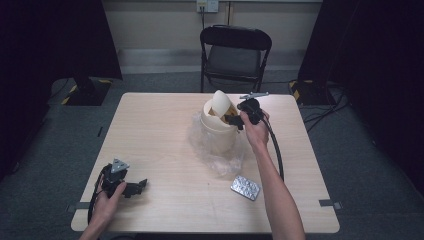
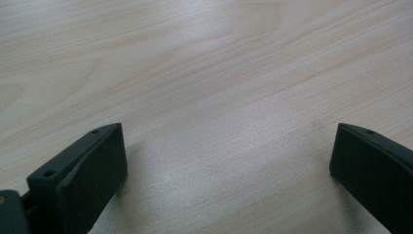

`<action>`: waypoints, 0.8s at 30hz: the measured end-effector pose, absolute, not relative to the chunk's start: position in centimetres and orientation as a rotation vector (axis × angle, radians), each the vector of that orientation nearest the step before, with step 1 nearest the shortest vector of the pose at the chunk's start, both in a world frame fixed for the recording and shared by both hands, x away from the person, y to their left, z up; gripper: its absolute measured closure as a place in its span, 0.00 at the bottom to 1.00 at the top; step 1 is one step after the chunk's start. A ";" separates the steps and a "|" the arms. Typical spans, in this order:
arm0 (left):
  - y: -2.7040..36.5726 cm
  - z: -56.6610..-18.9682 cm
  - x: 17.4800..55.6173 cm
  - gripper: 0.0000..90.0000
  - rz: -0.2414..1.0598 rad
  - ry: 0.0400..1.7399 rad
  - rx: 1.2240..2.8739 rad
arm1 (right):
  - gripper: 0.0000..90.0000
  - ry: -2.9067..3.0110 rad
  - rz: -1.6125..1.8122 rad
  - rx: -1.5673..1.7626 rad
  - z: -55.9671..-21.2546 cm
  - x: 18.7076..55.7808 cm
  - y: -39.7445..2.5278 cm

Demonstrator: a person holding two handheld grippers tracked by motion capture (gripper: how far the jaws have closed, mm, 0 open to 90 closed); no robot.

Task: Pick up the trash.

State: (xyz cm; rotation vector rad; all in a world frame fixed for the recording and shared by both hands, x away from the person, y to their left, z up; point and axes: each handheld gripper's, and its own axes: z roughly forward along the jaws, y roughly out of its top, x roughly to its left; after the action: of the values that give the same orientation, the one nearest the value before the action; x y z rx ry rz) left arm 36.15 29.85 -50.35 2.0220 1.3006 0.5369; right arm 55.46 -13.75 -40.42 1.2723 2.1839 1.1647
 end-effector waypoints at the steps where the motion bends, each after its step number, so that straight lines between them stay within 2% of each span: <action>1: 29.9 -50.3 36.2 0.00 0.537 1.301 2.022 | 0.20 2.187 1.167 1.268 -40.4 55.4 -13.8; 24: 29.9 -50.3 36.2 0.00 0.537 1.298 2.028 | 0.19 2.115 1.248 1.228 -37.0 51.9 -17.1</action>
State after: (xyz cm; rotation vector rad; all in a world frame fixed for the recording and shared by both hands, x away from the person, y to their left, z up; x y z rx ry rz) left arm 36.16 29.88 -50.33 2.0276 1.2981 0.5367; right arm 51.93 -17.08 -37.03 1.2276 2.1145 1.2481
